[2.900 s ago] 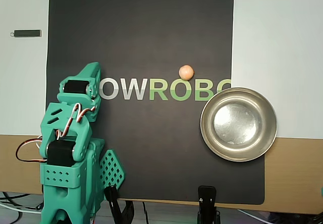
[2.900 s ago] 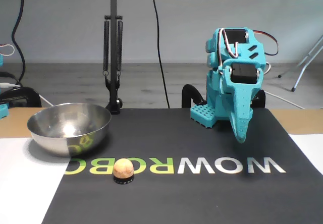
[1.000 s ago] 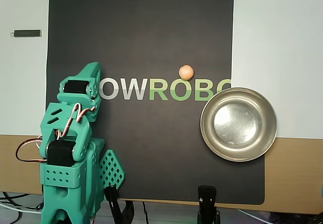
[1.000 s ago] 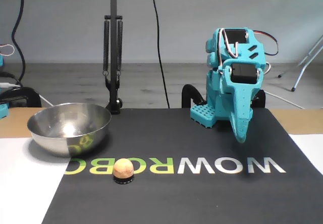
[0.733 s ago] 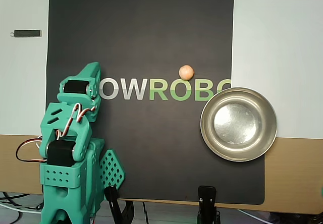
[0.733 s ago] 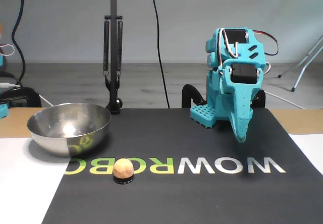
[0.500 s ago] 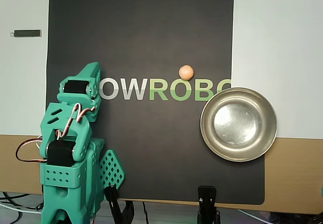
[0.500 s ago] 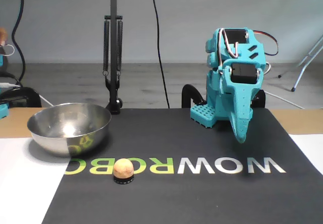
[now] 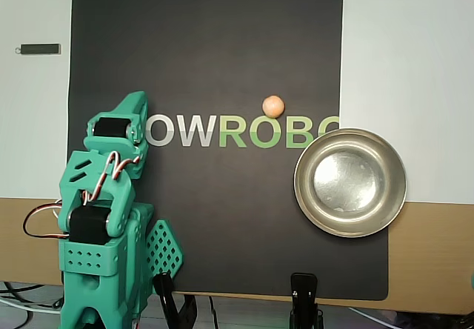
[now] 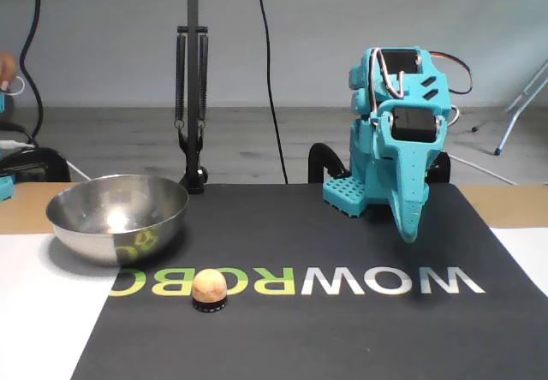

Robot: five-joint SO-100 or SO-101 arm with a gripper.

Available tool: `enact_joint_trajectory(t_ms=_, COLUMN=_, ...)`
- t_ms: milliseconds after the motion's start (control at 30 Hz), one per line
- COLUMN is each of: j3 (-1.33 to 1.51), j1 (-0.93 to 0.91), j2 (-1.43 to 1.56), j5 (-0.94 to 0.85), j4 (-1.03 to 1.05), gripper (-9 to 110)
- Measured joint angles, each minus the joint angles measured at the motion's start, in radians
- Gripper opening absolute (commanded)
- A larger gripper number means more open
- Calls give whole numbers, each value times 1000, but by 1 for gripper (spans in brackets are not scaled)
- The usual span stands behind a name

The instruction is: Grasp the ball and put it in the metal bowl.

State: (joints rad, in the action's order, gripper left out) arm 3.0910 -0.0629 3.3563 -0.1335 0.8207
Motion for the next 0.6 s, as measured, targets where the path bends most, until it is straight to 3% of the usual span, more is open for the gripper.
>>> enact_joint_trajectory(t_ms=433, j3=-5, j1=-2, j2=-6, j5=0, j4=15, gripper=0)
enact_joint_trajectory(t_ms=600, j3=-104, j1=-2, j2=-140, j5=0, j4=15, gripper=0)
